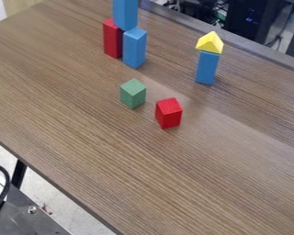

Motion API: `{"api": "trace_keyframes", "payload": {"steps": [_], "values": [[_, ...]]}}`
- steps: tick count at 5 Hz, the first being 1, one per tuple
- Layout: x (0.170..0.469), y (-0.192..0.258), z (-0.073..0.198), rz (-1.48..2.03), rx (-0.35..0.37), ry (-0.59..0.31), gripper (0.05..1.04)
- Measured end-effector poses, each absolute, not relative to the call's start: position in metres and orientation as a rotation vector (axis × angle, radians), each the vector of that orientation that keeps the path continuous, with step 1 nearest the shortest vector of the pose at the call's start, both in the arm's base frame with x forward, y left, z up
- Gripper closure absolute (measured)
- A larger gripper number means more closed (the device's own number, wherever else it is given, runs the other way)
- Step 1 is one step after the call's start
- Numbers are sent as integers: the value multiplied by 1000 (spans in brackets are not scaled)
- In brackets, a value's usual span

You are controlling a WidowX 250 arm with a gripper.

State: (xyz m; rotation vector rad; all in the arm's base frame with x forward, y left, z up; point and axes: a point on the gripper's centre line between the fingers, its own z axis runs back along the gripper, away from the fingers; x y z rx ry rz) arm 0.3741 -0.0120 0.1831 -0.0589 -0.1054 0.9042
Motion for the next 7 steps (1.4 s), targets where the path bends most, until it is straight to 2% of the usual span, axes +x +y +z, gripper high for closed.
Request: {"api": "trace_keyframes", "payload": {"steps": [1,2,3,5,6,7], "values": [[374,-12,170,905,-40,-69,85],[382,6,174,1061,-69,-81,85],[382,45,176,1247,-77,-101,85],[378,84,170,1414,-49,-145,85],[376,101,185,1448,43,-186,85],[369,110,177,1455,134,-141,85]]}}
